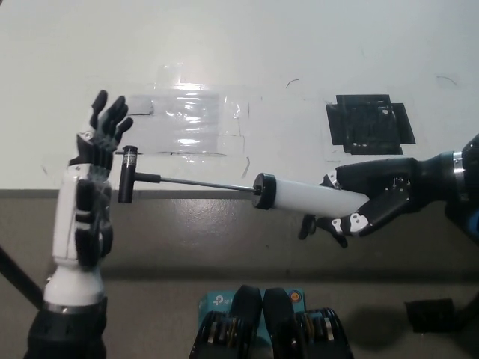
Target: The robot uses right hand to pick up a small white air pumper and uses its left hand to compress it, and then puts it on the desk
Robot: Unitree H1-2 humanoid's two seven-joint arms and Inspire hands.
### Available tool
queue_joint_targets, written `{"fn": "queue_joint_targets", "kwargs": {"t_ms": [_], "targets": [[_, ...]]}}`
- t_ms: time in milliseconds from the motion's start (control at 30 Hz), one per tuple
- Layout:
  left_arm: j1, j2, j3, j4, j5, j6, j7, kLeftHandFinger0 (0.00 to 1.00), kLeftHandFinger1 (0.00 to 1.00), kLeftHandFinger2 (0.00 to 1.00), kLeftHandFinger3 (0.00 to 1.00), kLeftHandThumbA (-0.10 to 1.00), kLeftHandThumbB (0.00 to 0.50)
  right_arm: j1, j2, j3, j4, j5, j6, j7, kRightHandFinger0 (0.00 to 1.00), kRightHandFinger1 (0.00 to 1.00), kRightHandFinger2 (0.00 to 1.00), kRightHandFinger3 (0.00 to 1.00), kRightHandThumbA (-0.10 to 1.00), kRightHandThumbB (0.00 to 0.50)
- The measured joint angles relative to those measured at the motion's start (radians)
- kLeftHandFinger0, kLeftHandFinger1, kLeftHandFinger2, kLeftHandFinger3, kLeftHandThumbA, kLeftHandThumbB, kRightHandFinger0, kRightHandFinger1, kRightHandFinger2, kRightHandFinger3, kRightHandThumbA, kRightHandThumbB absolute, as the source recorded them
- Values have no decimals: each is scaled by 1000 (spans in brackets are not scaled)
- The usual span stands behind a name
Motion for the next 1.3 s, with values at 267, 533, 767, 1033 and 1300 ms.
{"fn": "queue_joint_targets", "kwargs": {"t_ms": [267, 533, 767, 1033, 1300], "targets": [[-5, 0, 0, 25, 21, -24, 1, 1000, 1000, 1000, 1000, 1000, 308, 0, 5, 1, 0, -32, 0, 1, 0, 400, 669, 478, -100, 203], [-5, 0, -3, 24, 33, -39, 1, 1000, 1000, 1000, 1000, 1000, 330, 0, 18, 6, 1, -59, 0, 4, 0, 393, 640, 475, -100, 200], [-5, -4, -12, 12, 43, -40, 2, 1000, 1000, 1000, 1000, 1000, 344, 0, 24, 37, 8, -77, 0, 5, 0, 334, 614, 459, -100, 200], [-4, -12, -29, 0, 55, -40, 1, 1000, 1000, 1000, 1000, 1000, 363, -4, 46, 52, 24, -95, 0, 17, 0, 333, 615, 358, -100, 195], [-4, -23, -51, 4, 65, -39, 1, 1000, 1000, 1000, 1000, 1000, 338, -28, 78, 67, 26, -116, 2, 19, 0, 350, 652, 394, -100, 196]]}}
